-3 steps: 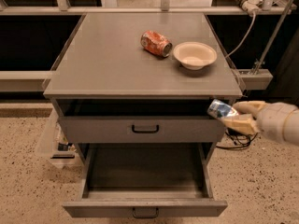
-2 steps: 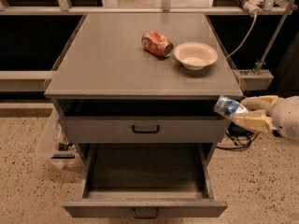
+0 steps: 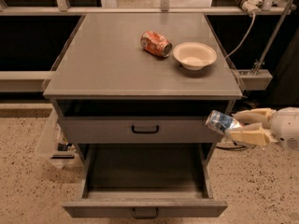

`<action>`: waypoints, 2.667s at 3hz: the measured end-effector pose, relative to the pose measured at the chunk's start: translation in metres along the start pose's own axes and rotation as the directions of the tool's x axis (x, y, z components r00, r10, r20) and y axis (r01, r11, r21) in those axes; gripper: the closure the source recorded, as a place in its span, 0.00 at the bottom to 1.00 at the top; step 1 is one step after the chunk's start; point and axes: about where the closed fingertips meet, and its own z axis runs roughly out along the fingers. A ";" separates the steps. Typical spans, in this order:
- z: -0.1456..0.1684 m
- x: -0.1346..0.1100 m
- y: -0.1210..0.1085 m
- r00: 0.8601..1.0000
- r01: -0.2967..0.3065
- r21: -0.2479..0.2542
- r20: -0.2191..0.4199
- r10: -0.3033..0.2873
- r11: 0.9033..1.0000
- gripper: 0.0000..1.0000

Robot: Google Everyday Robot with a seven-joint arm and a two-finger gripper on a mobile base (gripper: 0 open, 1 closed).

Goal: Pick redbull can from middle drawer and place on counter

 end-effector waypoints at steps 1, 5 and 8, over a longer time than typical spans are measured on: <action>0.008 -0.016 -0.015 0.999 0.034 0.016 0.001 -0.034 0.999 1.00; 0.122 -0.094 -0.107 0.978 0.185 -0.148 -0.067 -0.196 0.972 1.00; 0.121 -0.097 -0.107 0.978 0.185 -0.149 -0.067 -0.196 0.972 0.34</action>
Offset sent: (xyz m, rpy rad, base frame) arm 0.1245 0.0234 0.0931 -0.1856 -0.1327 0.0465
